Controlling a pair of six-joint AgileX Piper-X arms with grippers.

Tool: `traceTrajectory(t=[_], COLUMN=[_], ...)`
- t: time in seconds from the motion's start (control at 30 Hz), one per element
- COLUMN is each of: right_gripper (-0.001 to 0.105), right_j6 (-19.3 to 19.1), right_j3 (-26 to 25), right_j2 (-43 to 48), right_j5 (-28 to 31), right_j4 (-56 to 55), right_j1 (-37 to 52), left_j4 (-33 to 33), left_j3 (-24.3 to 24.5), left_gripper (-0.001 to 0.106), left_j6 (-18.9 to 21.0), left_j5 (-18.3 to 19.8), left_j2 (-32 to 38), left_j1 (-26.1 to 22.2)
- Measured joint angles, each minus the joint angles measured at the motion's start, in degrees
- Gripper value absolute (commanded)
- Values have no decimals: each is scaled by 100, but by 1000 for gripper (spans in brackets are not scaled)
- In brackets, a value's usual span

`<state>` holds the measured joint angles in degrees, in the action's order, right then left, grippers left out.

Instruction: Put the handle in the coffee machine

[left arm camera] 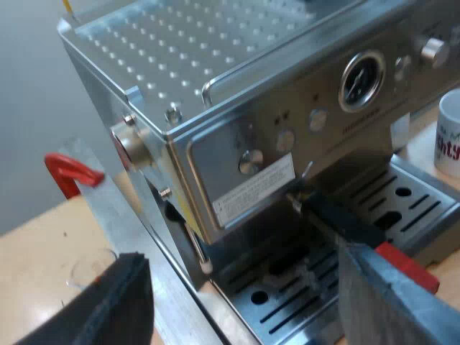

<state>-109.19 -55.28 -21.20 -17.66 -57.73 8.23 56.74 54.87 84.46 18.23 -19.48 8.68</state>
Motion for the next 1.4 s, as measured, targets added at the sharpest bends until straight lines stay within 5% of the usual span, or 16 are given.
traceTrajectory(t=[0.6, 0.77, 1.4], right_gripper=[57, 57, 57], right_j6=[0, 37, 118], right_j3=[0, 0, -17], right_j2=[1555, 2135, 2170], right_j5=[0, 0, -53], right_j4=[-733, -896, -1442], right_j1=[0, 0, 0], left_j4=[117, 702, 1307], left_j3=[-13, -24, -34], left_gripper=[58, 58, 58], left_j6=[-2, -2, -436], left_j5=[-401, -414, -474], left_j2=[1182, 1543, 2034], left_j1=[0, 0, -28])
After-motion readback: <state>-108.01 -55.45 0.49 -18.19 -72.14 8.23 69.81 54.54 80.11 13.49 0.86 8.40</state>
